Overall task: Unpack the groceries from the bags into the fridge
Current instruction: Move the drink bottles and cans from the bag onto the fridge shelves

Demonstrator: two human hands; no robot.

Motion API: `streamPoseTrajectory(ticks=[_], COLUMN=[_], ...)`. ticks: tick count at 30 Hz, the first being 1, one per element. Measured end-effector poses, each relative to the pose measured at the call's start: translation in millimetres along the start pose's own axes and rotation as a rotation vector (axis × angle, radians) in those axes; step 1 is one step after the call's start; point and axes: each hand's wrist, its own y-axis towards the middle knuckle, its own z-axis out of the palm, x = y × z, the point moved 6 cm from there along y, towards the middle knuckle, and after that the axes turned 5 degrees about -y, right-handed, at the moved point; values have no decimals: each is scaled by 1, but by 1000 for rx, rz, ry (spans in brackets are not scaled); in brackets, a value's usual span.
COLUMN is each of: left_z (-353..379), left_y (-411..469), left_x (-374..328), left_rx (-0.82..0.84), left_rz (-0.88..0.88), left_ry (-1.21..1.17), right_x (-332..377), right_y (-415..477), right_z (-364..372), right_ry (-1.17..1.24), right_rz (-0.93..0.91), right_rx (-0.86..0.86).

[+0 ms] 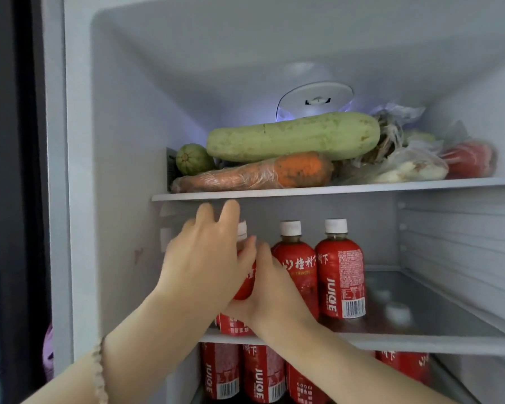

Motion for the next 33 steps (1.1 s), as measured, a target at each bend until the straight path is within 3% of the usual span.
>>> streamPoseTrajectory(ticks=[3,6,8,9,10,11,13,15,18,22,27,30,33], left_z=[29,46,57,62,68,73,85,95,116,140,173,187,202], left_y=[-13,-20,-25,-29,-33,-36,-36,-31,-22,-5,8,17,27], left_x=[17,22,17,11,5,-1,-9,-10,-1,13,30,41,54], left_rx=[263,331,391,420,456,480,509,534,622,710,697,643,672], left_rz=[-221,-288,-270,-261,-269,-293,-341,-360,-391,-418,-401,-312,-283], left_ry=[-217,-350,-318,-300,-291,-297,-312,-297,-271,-144,-20,133,134], right_x=[-3,12,22,19,12,-1,-44,-80,-98,-114,-130,-146,-163], right_y=[3,-11,-25,-32,-36,-35,-30,-23,-10,17,53,77,99], right_z=[4,-11,-42,-60,-77,-90,-98,-90,-81,-67,-48,-33,-23], right_ry=[-97,-435,-649,-689,-704,-715,-571,-386,-313,-440,-683,-694,-697], right_rz=[76,-35,-203,-204,-158,-16,327,473,434,464,530,552,576], right_rx=[67,87,-149,-317,-458,-461,-243,-48,-42,-7,73,144,181])
